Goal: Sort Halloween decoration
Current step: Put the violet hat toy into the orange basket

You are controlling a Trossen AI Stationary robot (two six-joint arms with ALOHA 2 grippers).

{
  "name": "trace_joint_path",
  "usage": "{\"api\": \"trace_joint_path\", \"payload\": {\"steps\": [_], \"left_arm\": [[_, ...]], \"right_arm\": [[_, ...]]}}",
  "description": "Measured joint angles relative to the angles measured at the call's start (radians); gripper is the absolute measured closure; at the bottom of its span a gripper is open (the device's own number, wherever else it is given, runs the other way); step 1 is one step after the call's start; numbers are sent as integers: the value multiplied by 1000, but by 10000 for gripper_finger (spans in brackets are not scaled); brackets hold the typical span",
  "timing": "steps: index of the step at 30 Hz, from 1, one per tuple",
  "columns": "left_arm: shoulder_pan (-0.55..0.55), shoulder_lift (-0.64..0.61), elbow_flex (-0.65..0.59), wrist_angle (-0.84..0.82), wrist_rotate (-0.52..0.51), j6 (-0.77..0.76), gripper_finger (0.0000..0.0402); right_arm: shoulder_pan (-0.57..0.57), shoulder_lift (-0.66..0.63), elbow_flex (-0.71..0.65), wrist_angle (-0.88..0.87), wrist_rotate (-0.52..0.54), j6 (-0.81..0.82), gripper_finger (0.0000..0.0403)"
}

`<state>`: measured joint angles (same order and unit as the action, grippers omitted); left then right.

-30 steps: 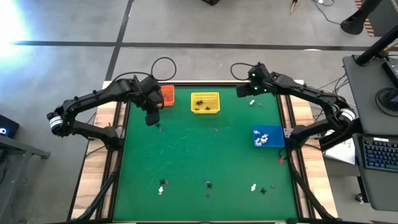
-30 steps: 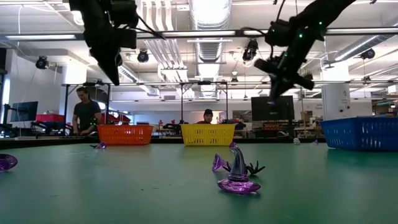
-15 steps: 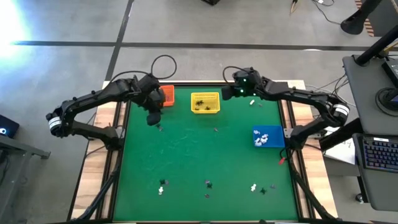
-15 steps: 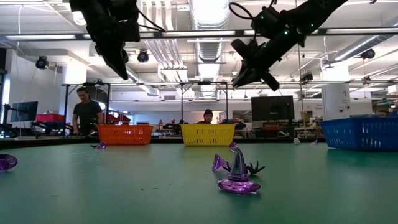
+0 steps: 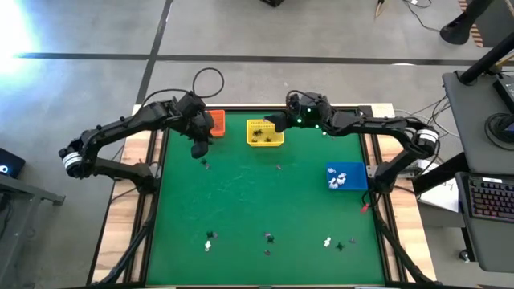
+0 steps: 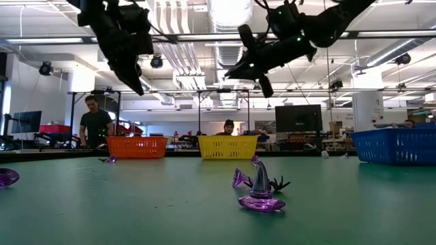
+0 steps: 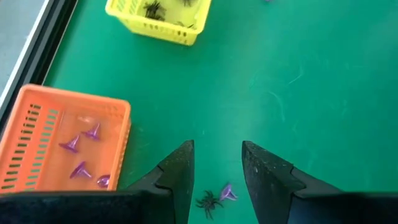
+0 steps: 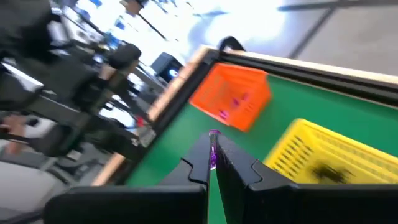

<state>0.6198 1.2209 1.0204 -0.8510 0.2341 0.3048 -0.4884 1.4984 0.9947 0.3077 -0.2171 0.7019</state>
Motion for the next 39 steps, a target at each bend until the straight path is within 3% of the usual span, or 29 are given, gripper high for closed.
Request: {"api": "trace_joint_path", "payload": {"steps": [7,15,20,26,39], "left_arm": [[116,0,-51,46,105,49,304],[199,0,-53,45,194,106,311],[246,-1,-53,44,241,132,311],[312,3,-53,81,385,146,311],[379,7,-53,47,381,133,311]], "right_arm": [[36,121,32,209,-3,61,394],[64,303,273,209,-23,34,394],[63,404,438,110,-46,19,394],[65,507,583,49,-54,-4,394],[65,761,846,-6,-71,71,394]]}}
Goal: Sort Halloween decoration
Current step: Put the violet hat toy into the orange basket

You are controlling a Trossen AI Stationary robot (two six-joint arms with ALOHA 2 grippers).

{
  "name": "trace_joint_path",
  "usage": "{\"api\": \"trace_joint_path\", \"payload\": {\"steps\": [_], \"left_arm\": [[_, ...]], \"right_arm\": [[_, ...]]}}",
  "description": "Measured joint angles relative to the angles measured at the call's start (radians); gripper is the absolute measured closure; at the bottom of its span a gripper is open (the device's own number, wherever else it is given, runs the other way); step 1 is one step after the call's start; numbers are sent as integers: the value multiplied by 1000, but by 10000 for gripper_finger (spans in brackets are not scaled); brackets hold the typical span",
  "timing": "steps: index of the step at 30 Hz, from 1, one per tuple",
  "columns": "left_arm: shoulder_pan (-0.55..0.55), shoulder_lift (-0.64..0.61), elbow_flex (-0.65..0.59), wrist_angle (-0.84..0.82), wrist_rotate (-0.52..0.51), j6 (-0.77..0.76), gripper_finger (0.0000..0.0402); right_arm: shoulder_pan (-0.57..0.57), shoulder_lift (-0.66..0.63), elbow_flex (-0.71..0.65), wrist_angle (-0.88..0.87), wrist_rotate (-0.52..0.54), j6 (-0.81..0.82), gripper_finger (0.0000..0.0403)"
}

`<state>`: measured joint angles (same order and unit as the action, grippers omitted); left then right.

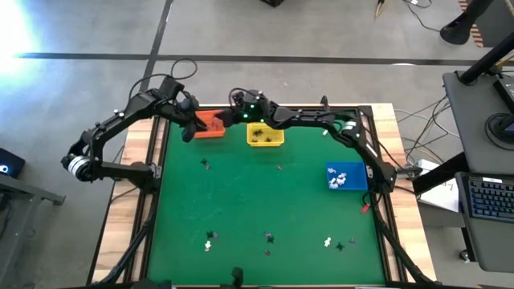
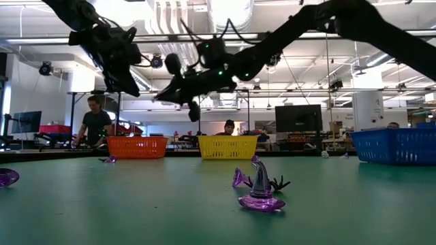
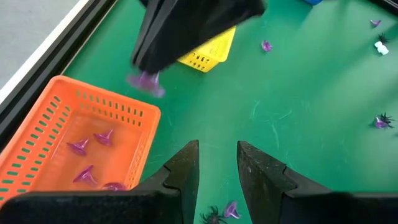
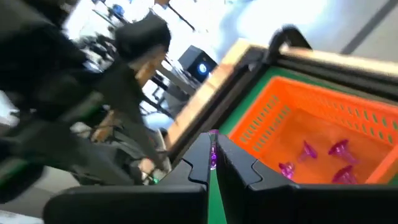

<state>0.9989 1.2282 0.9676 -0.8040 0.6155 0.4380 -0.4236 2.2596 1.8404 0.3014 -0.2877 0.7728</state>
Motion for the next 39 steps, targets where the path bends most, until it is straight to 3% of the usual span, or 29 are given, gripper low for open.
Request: {"api": "trace_joint_path", "payload": {"steps": [11,18,32,39], "left_arm": [[0,0,0,1,-1,-2,311],[0,0,0,1,-3,5,311],[0,0,0,9,-3,10,311],[0,0,0,10,-3,11,311]], "right_arm": [[6,142,290,-350,6,-34,394],[0,157,379,-555,98,-94,394],[-7,165,378,-592,97,-92,392],[-7,165,378,-589,98,-80,357]]}}
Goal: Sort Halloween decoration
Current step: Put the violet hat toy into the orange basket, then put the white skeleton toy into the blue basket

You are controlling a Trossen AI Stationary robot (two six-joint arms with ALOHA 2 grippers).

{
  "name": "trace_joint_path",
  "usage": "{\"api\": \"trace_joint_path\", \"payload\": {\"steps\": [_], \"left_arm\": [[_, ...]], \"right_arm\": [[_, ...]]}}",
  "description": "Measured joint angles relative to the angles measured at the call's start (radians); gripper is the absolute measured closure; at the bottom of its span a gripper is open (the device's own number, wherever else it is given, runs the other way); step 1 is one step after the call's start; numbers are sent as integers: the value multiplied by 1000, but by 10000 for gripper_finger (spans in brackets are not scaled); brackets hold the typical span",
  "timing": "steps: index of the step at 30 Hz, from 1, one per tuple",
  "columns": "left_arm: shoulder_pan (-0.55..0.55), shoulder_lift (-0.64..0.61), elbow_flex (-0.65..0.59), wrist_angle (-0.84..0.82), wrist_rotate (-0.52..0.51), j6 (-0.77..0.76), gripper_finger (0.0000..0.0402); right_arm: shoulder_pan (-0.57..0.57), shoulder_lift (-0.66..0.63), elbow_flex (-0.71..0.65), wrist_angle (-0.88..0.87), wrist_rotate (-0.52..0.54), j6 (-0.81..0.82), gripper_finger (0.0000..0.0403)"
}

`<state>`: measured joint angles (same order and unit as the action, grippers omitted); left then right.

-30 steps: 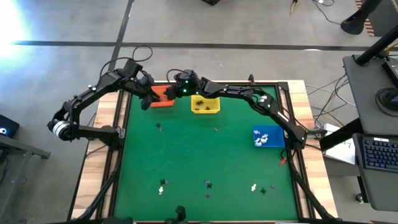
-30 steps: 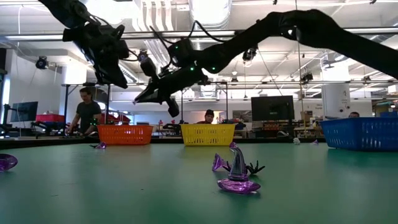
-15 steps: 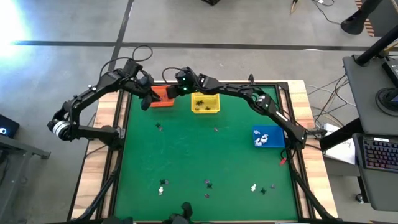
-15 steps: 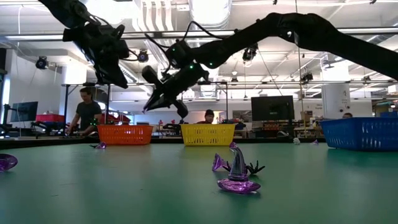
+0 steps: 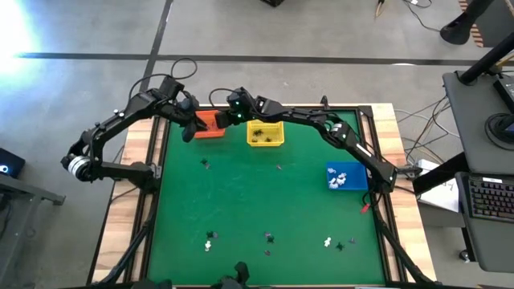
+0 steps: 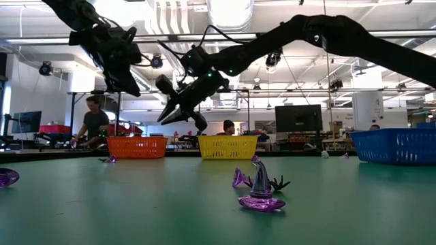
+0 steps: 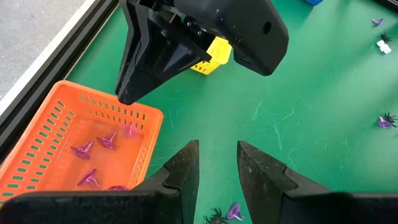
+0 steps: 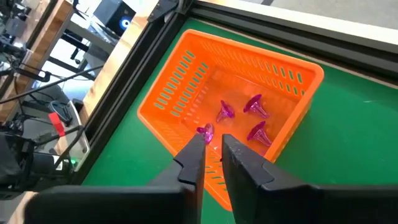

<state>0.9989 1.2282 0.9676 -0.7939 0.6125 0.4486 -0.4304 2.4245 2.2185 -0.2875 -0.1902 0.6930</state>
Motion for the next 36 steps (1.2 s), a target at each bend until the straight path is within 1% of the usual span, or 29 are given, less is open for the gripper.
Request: {"api": "trace_joint_path", "payload": {"steps": [7,9,11,13,15,19,21,24,26,31,33,36], "left_arm": [[0,0,0,1,0,0,311],[0,0,0,1,1,-4,311],[0,0,0,0,1,-8,311],[0,-2,0,-9,1,-9,311],[0,-6,0,-26,2,-9,311],[0,-13,0,-56,2,-9,311],[-4,-17,0,-60,2,-8,311],[-7,-20,0,-60,2,-4,311],[-8,-21,0,-60,2,-3,311],[-20,-21,0,-61,2,7,311],[-32,-22,0,-62,2,9,311],[-56,-24,0,-68,2,10,311]], "right_arm": [[0,-1,0,-3,-9,5,335],[0,-6,0,-11,-56,11,333],[0,-20,5,-50,-125,11,332],[1,-39,33,-126,-168,-3,332],[5,-67,68,-252,-194,-59,332],[29,-121,136,-579,-201,-221,330],[46,-159,134,-710,-203,-266,330],[78,-209,130,-864,-186,-289,334],[102,-235,131,-938,-138,-290,336],[169,-263,131,-1086,-10,-271,336],[194,-270,131,-1141,23,-253,334],[229,-272,131,-1222,41,-240,330]]}}
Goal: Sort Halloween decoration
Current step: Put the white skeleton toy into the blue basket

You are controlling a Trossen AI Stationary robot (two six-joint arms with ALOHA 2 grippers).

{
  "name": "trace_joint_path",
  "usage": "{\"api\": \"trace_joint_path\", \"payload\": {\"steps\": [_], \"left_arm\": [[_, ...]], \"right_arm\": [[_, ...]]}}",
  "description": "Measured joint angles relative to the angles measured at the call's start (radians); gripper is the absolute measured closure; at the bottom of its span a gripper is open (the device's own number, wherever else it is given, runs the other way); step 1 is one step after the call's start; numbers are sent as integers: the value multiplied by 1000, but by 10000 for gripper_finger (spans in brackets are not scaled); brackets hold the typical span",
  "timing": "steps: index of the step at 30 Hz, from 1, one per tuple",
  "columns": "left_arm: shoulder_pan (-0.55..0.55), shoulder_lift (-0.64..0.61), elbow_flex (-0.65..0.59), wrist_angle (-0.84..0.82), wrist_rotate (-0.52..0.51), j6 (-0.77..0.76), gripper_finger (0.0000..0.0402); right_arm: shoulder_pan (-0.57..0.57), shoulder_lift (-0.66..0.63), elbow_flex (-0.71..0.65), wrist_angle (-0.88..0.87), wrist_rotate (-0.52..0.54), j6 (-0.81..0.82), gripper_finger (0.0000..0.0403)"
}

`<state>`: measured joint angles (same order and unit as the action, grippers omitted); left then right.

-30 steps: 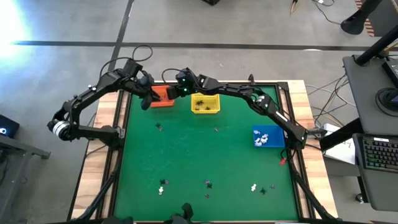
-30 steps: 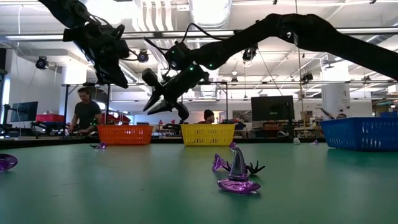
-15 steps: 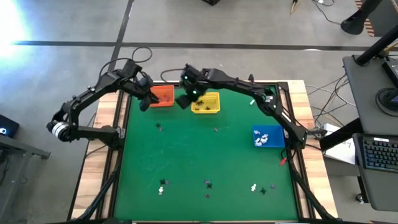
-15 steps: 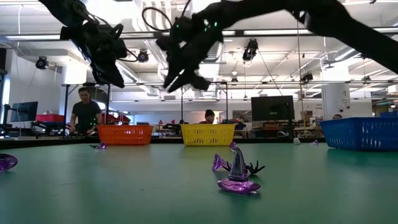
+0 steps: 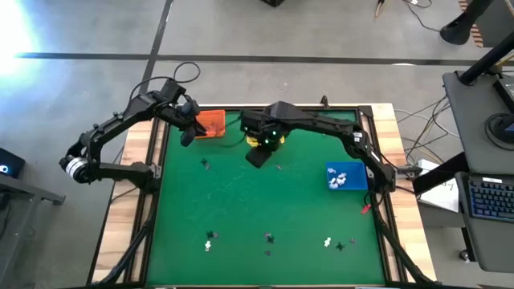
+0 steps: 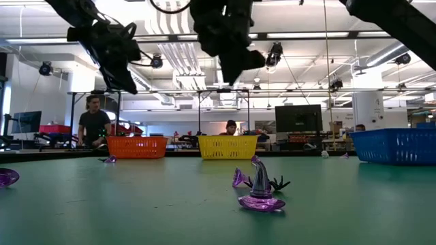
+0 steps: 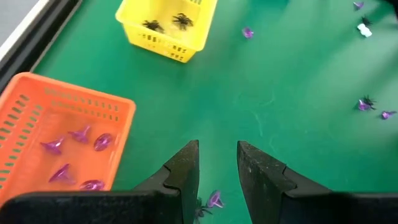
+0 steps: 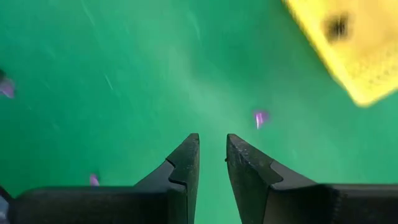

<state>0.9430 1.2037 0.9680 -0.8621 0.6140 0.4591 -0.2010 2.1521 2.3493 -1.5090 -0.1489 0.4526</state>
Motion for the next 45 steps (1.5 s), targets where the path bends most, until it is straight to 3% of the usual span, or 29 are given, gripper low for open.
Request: {"api": "trace_joint_path", "payload": {"steps": [8,25,32,42,45], "left_arm": [[-75,-52,0,-3,0,-8,311],[-235,-190,0,-45,-2,-79,311],[-332,-226,0,-55,-115,-163,311],[-490,-258,0,-112,-119,-263,311],[-525,-263,0,-145,-127,-262,311]], "right_arm": [[107,-7,-4,-61,47,88,337],[276,-32,-7,-62,200,462,317],[321,-31,-33,-63,201,436,303],[358,-30,-46,-61,196,383,317],[368,-30,-59,-63,203,534,320]]}}
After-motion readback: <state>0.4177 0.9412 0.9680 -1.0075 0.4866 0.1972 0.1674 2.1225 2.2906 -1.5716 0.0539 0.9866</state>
